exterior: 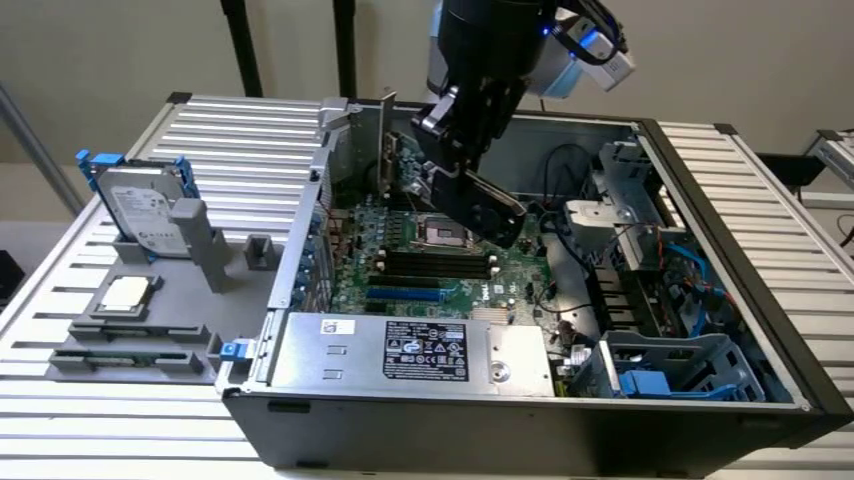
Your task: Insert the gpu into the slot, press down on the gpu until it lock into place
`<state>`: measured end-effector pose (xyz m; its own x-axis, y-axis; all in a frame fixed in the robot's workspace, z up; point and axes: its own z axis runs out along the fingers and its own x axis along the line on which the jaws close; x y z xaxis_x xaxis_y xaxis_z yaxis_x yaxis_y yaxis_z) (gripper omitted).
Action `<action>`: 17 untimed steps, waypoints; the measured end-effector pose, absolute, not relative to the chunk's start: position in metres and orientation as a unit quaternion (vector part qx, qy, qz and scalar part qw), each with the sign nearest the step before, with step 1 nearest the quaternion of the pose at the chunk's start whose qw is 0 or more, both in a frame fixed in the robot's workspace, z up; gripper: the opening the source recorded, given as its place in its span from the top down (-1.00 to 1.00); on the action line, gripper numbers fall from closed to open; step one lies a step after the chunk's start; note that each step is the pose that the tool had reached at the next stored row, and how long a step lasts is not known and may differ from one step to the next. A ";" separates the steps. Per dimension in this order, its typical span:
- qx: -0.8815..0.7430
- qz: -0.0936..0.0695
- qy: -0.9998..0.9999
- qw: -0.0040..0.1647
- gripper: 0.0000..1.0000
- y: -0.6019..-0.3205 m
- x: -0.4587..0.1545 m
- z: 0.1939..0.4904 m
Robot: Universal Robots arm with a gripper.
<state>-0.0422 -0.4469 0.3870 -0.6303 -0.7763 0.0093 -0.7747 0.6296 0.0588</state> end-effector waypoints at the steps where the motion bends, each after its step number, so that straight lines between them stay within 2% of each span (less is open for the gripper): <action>1: 0.438 -0.024 -0.898 0.017 0.47 -0.447 -0.042 0.386; 17: 0.563 -0.018 -0.826 0.012 0.47 -0.447 -0.042 0.374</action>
<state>-0.0423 -0.4468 0.3735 -0.3655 -0.9308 0.0006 -0.9299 0.3652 0.0431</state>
